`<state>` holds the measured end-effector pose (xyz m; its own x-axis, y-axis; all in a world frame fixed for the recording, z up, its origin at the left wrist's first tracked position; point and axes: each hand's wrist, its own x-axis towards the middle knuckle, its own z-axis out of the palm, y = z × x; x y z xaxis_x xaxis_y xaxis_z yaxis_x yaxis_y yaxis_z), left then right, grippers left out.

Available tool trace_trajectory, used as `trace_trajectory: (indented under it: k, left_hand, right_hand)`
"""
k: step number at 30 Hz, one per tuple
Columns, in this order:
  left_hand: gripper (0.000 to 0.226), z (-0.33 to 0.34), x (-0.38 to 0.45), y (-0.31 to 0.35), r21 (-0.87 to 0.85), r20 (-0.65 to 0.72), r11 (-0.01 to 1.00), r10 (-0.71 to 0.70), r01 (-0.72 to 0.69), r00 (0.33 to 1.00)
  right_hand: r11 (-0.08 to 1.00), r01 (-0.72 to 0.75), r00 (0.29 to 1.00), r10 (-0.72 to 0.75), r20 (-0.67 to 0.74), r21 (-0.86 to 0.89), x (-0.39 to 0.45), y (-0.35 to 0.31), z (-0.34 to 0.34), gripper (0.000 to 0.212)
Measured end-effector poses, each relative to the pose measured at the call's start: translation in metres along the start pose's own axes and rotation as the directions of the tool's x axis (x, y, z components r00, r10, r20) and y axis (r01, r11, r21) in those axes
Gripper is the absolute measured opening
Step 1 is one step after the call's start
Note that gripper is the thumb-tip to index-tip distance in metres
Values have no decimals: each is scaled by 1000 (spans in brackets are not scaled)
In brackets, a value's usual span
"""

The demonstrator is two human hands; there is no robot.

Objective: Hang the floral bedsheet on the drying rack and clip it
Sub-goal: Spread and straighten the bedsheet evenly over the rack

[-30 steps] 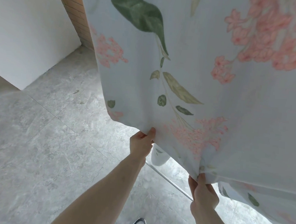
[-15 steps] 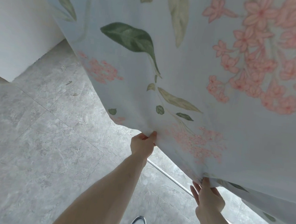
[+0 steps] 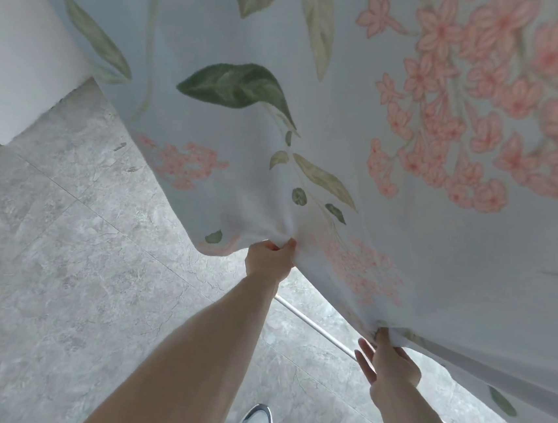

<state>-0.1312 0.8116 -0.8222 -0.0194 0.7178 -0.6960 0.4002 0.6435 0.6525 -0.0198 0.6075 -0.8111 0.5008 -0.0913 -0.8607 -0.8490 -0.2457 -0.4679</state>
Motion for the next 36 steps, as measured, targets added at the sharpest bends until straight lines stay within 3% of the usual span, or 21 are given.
trace_trajectory:
  k: [4, 6, 8, 10, 13, 19, 26, 33, 36]
  left_hand:
    - [30, -12, -27, 3, 80, 83, 995, -66, 60, 994]
    - [33, -29, -48, 1, 206, 153, 975, -115, 82, 981]
    - [31, -51, -69, -2, 341, 171, 940, -74, 11, 983]
    - [26, -71, -96, -3, 428, 166, 901, 1, -73, 986]
    - [24, -101, -173, 10, 553, 267, 806, 67, -210, 961]
    - [18, -149, -305, 25, 576, 427, 719, 140, -388, 893]
    - [14, -168, -414, 37, 566, 542, 634, 196, -527, 818]
    - [14, -126, -495, 40, 534, 648, 520, 255, -667, 717]
    - [14, -88, -535, 38, 496, 669, 522, 279, -694, 689]
  right_hand:
    - [994, -69, 997, 72, 35, -83, -7, -2, -16, 25]
    - [982, -118, 988, 131, 81, -149, -25, -2, -29, 28]
    - [974, -119, 985, 141, 103, -192, -51, -6, -43, 30]
    - [955, 17, 987, 31, 156, -297, -78, -12, -56, 30]
    - [835, 301, 948, -212, 236, -460, -138, -20, -96, 36]
    - [743, 486, 870, -364, 331, -460, -252, -24, -185, 34]
    - [776, 525, 848, -443, 289, -349, -326, -17, -274, 33]
    - [772, 572, 819, -520, 240, -278, -335, -33, -372, 32]
    - [768, 589, 808, -552, 206, -253, -327, -45, -430, 34]
